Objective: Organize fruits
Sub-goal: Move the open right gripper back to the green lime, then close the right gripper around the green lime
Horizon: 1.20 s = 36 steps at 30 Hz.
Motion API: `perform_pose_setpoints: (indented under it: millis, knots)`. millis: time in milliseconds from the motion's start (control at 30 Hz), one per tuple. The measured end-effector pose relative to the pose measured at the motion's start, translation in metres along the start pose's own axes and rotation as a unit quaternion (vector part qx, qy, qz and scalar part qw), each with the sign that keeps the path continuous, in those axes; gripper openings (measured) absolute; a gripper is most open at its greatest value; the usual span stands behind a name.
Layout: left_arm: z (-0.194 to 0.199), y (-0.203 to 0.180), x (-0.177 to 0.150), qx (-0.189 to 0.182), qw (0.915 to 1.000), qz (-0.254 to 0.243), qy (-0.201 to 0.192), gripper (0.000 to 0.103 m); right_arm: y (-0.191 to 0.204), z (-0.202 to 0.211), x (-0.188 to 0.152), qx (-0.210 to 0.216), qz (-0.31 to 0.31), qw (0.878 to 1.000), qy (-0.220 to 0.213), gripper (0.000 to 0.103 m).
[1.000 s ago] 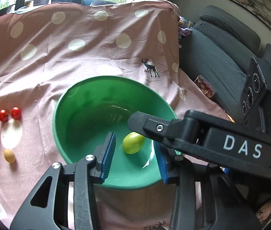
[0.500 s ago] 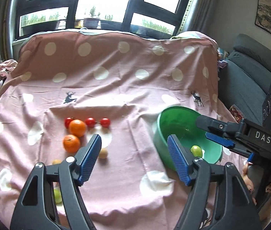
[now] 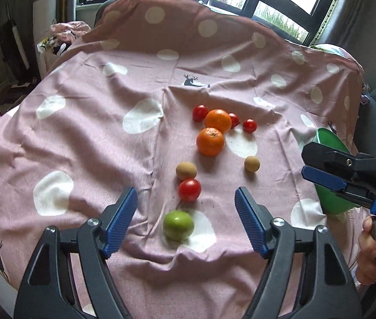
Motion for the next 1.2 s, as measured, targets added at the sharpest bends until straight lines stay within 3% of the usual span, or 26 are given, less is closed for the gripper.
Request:
perform_pose_setpoints:
  millis: [267, 600, 767, 1033, 1200]
  knots:
    - [-0.017, 0.004, -0.011, 0.013, 0.9996, -0.01, 0.024, 0.069, 0.016, -0.06, -0.024, 0.058, -0.004, 0.995, 0.081, 0.071]
    - [-0.026, 0.004, -0.018, -0.002, 0.9986, -0.009, 0.053, 0.058, 0.019, -0.09, -0.036, 0.105, -0.034, 0.986, 0.128, 0.068]
    - [-0.034, 0.003, -0.024, -0.004, 0.9972, -0.006, 0.074, 0.049, 0.021, -0.099, -0.044, 0.108, -0.04, 0.983, 0.144, 0.064]
    - [-0.038, 0.005, -0.026, -0.012, 0.9964, 0.003, 0.084, 0.047, 0.021, -0.113, -0.052, 0.106, -0.045, 0.98, 0.165, 0.059]
    - [-0.045, 0.006, -0.029, -0.017, 0.9949, 0.014, 0.099, 0.04, 0.023, -0.116, -0.055, 0.109, -0.04, 0.979, 0.166, 0.054]
Point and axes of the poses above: each gripper's, at about its wrist camera, not at the fingertips, and z roughly against the way its jaws point, y to its left, x to its top, the point moved 6 cm from there along -z, roughly the way its jaws point, and after that the axes turned 9 degrees about z, right-handed, at the moved point
